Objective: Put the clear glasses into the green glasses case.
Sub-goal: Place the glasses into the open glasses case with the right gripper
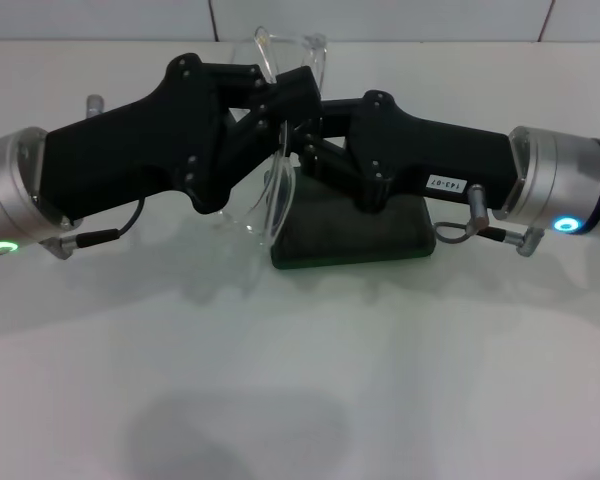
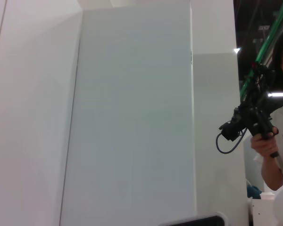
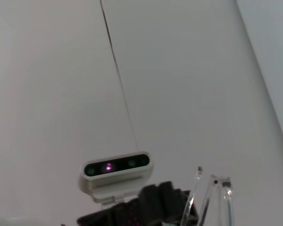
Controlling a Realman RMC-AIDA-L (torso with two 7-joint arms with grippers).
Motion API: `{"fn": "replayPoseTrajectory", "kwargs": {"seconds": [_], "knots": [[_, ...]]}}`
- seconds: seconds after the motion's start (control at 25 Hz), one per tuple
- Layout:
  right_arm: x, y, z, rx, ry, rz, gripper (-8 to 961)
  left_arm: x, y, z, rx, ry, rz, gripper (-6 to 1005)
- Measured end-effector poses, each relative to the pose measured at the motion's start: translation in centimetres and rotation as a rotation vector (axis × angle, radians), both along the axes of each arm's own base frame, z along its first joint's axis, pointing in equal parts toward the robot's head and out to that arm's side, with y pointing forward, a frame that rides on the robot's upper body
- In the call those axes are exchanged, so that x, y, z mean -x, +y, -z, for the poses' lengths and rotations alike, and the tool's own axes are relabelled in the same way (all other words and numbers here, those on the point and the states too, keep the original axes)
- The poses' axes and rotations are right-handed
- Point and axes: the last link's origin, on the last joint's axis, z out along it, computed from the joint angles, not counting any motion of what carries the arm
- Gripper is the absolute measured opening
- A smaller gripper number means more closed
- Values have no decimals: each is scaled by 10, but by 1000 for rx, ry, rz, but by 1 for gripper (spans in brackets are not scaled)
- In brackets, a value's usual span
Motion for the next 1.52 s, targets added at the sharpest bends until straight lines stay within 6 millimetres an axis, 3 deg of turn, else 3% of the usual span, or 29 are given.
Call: {"fn": "replayPoseTrajectory", "kwargs": {"seconds": [0.16,0.32,0.52,0.76,0.88,1.24,1.52], "knots": [[-3,3,-3,-17,-3,15,103,1,-4,-7,-2,-20,23,56],[-5,7,-8,-35,-2,25,103,10,-11,-26,-17,-61,40,56],[0,8,-13,-35,-39,-27,104,40,-23,-59,-41,-69,-31,56],[16,12,-24,-19,-202,-127,105,72,-39,-86,-72,-28,-125,56],[26,11,-31,-4,-330,-177,106,81,-44,-93,-83,-14,-153,56],[53,-9,-49,-66,-958,-304,108,103,-65,-109,-111,63,-231,56],[85,4,-57,-142,-1206,-328,110,111,-66,-115,-113,98,-290,56]]}}
